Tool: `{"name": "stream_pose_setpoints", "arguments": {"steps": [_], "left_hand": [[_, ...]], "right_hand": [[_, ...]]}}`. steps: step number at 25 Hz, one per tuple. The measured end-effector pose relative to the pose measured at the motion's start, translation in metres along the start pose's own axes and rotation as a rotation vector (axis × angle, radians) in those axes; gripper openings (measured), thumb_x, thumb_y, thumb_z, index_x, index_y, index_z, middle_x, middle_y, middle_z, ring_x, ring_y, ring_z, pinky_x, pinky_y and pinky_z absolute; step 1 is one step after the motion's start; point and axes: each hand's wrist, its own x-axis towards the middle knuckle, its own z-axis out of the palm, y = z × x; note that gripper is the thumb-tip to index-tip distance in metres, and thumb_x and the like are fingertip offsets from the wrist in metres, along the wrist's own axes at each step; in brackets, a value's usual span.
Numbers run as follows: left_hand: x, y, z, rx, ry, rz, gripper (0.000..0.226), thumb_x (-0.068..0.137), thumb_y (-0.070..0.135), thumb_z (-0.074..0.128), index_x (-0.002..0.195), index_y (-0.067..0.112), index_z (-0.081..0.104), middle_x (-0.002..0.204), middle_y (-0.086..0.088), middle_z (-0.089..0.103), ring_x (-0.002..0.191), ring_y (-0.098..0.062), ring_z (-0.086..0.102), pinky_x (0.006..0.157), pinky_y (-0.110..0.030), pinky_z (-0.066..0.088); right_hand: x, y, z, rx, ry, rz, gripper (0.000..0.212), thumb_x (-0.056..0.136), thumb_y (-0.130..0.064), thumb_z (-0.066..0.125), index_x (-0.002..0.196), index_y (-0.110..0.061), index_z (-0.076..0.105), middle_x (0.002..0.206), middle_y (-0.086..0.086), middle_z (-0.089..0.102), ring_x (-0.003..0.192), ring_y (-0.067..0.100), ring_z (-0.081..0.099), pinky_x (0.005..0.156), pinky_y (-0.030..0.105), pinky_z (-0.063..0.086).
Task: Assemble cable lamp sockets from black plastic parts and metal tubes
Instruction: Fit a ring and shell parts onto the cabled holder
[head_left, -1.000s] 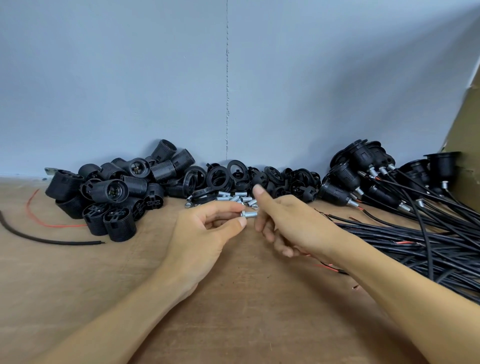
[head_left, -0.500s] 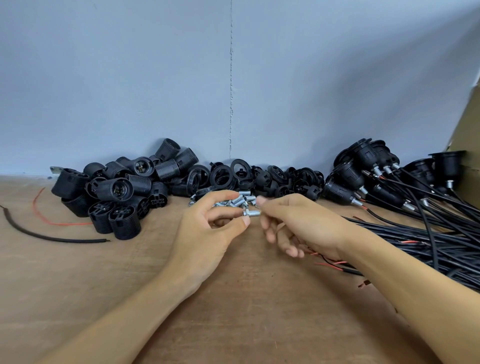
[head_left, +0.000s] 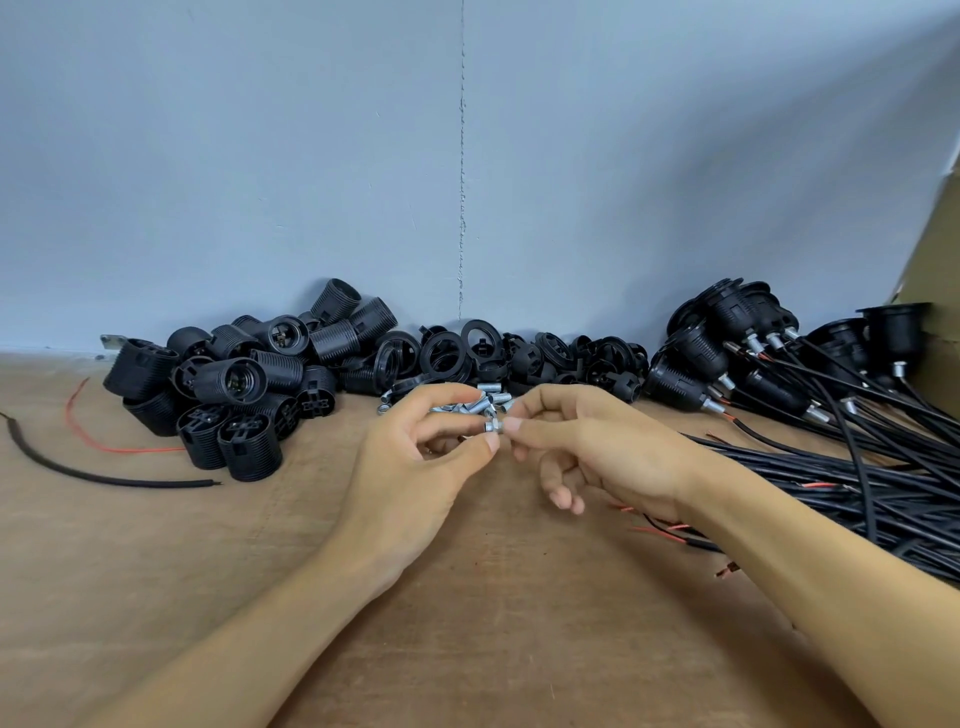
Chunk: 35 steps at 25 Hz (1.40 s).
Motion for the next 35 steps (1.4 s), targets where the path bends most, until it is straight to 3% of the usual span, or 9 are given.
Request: {"name": "stream_pose_setpoints", "arguments": {"steps": [3,7,13,18,22,25,27,31,35], "left_hand": [[0.000,-0.001,0.000,0.031,0.003,-0.006,0.034,0.083,0.016,0.082,0.108,0.035,0.070,0.093,0.012,0.079,0.085,-0.014,0.066,0.072,-0.010,0.047],[0.000,-0.001,0.000,0.015,-0.005,-0.008,0.033,0.083,0.016,0.082,0.105,0.037,0.070,0.093,0.010,0.079,0.081,-0.010,0.063,0.070,-0.011,0.048],[0.000,0.000,0.001,0.022,0.002,-0.015,0.030,0.083,0.016,0.083,0.105,0.033,0.071,0.091,0.009,0.079,0.080,-0.010,0.065,0.069,-0.009,0.047],[-0.001,0.002,0.002,0.027,0.022,-0.020,0.020,0.083,0.012,0.080,0.093,0.029,0.078,0.088,0.011,0.078,0.074,0.002,0.064,0.064,-0.007,0.045],[-0.001,0.006,0.002,-0.030,0.048,-0.059,0.024,0.083,0.006,0.076,0.084,0.030,0.081,0.082,0.009,0.077,0.065,0.006,0.062,0.064,-0.008,0.047],[0.001,0.007,0.005,-0.054,0.065,-0.083,0.026,0.086,0.002,0.071,0.083,0.026,0.081,0.082,0.000,0.077,0.077,-0.009,0.073,0.076,-0.021,0.057],[0.001,0.005,0.006,-0.098,0.057,-0.099,0.026,0.089,-0.002,0.065,0.082,0.017,0.081,0.084,-0.009,0.077,0.083,-0.021,0.077,0.077,-0.028,0.061],[0.000,0.004,0.004,-0.071,0.010,-0.106,0.030,0.091,-0.002,0.062,0.087,0.020,0.082,0.077,-0.012,0.076,0.076,-0.021,0.076,0.072,-0.024,0.060],[0.000,0.002,0.003,-0.058,-0.005,-0.082,0.024,0.095,0.005,0.066,0.101,0.024,0.080,0.079,-0.007,0.076,0.070,-0.016,0.072,0.070,-0.021,0.057]], "right_hand": [[0.002,0.001,0.001,-0.015,0.029,0.059,0.054,0.100,-0.058,0.045,0.083,-0.009,0.060,0.065,0.007,0.063,0.037,0.016,0.052,0.036,0.020,0.039],[0.001,0.003,-0.001,0.006,-0.029,0.012,0.033,0.099,-0.040,0.060,0.092,-0.008,0.062,0.077,0.007,0.065,0.043,0.016,0.054,0.039,0.023,0.042],[0.003,0.005,0.000,0.031,0.017,-0.012,0.037,0.099,-0.036,0.060,0.101,0.000,0.060,0.081,0.010,0.064,0.047,0.017,0.055,0.041,0.024,0.044],[0.010,0.011,-0.001,-0.089,0.178,0.021,0.045,0.105,-0.045,0.043,0.084,-0.011,0.065,0.070,0.006,0.066,0.043,0.019,0.055,0.041,0.023,0.041],[0.016,0.024,-0.024,-0.665,0.639,-0.179,0.009,0.097,-0.021,0.059,0.099,-0.023,0.068,0.091,-0.007,0.066,0.075,0.003,0.058,0.068,0.009,0.040],[0.017,0.035,-0.033,-1.024,0.513,-0.124,0.044,0.097,-0.018,0.057,0.141,-0.021,0.051,0.145,0.000,0.044,0.122,0.018,0.044,0.104,0.029,0.037],[0.019,0.040,-0.028,-1.179,0.424,-0.032,0.057,0.099,-0.025,0.052,0.153,-0.028,0.034,0.162,-0.009,0.025,0.137,0.022,0.026,0.107,0.042,0.028],[0.013,0.031,-0.026,-1.075,0.665,-0.266,0.039,0.091,-0.030,0.065,0.130,-0.025,0.061,0.130,-0.006,0.059,0.125,0.023,0.041,0.094,0.037,0.032],[0.011,0.028,-0.023,-1.101,0.658,-0.056,0.053,0.089,-0.045,0.067,0.135,-0.024,0.057,0.128,0.001,0.054,0.124,0.025,0.044,0.100,0.041,0.038]]}}
